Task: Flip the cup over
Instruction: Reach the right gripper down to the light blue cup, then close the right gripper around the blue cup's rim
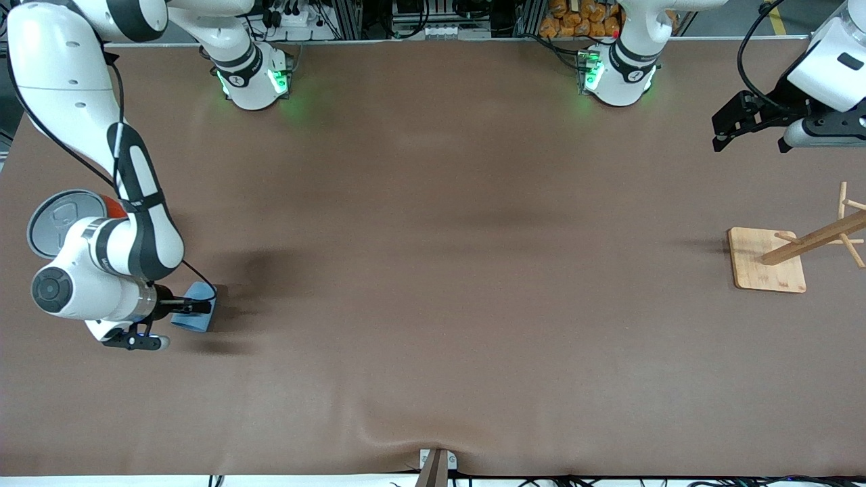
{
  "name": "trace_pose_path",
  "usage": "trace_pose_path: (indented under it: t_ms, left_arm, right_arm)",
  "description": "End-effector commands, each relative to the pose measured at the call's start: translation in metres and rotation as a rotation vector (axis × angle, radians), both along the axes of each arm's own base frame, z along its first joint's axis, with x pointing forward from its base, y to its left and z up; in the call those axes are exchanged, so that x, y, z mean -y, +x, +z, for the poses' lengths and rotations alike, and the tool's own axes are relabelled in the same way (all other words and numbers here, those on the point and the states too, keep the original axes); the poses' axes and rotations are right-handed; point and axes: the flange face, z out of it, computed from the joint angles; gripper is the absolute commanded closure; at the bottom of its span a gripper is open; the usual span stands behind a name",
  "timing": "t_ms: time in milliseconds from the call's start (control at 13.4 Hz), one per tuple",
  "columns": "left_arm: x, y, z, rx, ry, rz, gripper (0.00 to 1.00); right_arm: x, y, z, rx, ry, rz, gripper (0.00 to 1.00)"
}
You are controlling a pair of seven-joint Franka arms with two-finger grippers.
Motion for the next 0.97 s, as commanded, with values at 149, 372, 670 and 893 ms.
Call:
trace_pose_path:
  t_ms: [149,372,670,893]
  left_arm:
    - [0.001,0.002,0.003,-0.003,-0.010,-0.012,0.00]
    - [0.002,0.002,0.004,-0.001,-0.009,-0.013,0.00]
    - [0.003,0.005,0.000,-0.006,-0.010,-0.013,0.00]
    - [0.004,0.007,-0.002,-0.006,-0.011,-0.015,0.00]
  right_arm:
    - [0.000,-0.005,-0.022,-0.015,0.022,0.036,0.38]
    - [-0.001,-0.004,-0.021,-0.010,0.027,0.101,0.61]
    - [-0.010,0.002,-0.012,0.018,0.043,0.296,0.61]
    - [-0.041,0.005,0.021,0.038,0.062,0.498,0.61]
